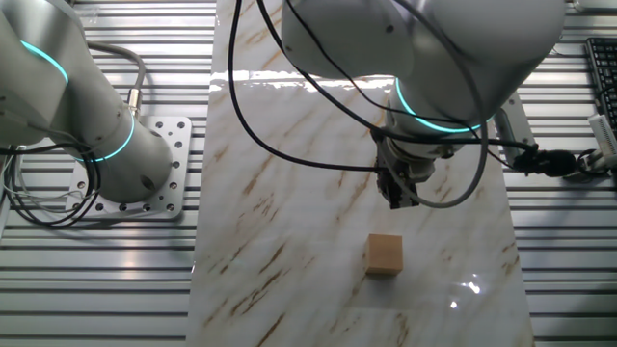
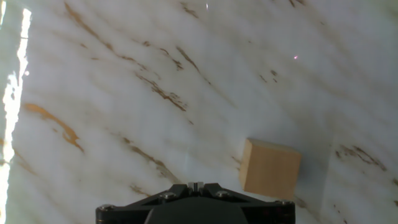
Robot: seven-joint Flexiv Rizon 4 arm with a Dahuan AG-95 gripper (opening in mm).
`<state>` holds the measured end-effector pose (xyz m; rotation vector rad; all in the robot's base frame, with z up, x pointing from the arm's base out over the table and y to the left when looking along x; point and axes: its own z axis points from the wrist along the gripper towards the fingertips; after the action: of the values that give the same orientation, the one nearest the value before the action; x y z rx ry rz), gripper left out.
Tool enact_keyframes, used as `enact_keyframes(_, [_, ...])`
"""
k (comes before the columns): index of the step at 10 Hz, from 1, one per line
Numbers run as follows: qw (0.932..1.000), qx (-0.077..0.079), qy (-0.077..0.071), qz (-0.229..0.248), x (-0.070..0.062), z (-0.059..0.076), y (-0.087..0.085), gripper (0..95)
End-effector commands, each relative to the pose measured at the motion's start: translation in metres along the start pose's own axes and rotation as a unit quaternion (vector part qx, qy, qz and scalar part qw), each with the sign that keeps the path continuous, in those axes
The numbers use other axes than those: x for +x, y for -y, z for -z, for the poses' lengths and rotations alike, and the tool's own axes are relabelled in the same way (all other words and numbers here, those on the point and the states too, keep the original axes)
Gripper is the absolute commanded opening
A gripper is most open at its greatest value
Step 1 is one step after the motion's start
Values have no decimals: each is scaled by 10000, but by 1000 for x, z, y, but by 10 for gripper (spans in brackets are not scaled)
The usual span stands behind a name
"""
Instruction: Hold a small block with the gripper and sweep it from left to right on the table
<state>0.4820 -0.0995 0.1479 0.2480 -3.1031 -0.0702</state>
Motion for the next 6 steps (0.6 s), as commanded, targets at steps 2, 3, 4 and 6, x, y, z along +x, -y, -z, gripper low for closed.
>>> enact_keyframes(2, [9994,73,-41,-333,-1,-1,0,0])
enact_keyframes(3, [9986,59,-41,-517,-1,-1,0,0])
enact_keyframes(4, [9980,77,-36,-620,-1,-1,0,0])
enact_keyframes(6, [9970,165,22,-757,-1,-1,0,0])
